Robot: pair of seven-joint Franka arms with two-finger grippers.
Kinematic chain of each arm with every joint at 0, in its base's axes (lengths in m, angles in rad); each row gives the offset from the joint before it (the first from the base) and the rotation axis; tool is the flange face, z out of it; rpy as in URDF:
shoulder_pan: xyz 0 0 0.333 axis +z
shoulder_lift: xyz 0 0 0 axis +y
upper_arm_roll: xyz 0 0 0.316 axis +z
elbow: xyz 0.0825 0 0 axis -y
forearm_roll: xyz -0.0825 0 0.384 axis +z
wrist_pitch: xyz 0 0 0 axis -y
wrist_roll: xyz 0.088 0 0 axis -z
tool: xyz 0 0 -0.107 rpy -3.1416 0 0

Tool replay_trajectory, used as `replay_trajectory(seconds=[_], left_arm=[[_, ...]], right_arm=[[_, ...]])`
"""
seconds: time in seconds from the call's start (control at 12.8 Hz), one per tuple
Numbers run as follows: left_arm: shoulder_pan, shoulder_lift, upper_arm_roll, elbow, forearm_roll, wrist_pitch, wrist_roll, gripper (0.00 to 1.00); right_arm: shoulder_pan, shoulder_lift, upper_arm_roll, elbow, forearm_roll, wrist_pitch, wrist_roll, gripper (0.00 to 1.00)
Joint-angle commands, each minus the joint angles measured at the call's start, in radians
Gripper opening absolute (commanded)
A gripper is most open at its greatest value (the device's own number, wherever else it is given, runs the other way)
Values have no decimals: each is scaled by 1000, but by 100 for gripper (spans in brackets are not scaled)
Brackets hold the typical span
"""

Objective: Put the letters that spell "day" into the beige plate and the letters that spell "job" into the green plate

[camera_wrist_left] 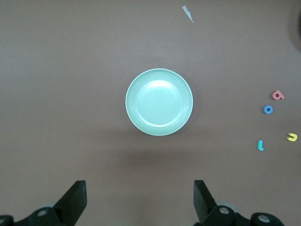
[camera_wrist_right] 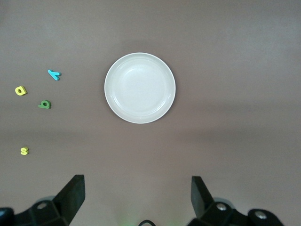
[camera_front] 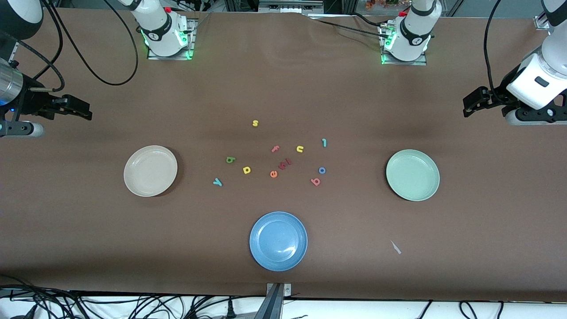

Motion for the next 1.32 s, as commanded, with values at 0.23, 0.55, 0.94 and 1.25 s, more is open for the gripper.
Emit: replay_trajectory(seconds=[0.23, 0.55, 0.94, 1.25], left_arm=[[0, -2, -15, 14, 22, -28, 22, 100], [-3, -2, -25, 16, 22, -30, 22, 100], [8, 0, -25, 32, 23, -33, 22, 100], [8, 1, -22, 48, 20, -65, 26, 100]], right_arm=[[-1, -11, 4, 13, 1, -27, -12, 100], [-1, -11, 4, 12, 2, -27, -15, 100], [-3, -8, 1, 13, 1, -27, -11, 100], [-3, -8, 1, 13, 2, -27, -11, 100]])
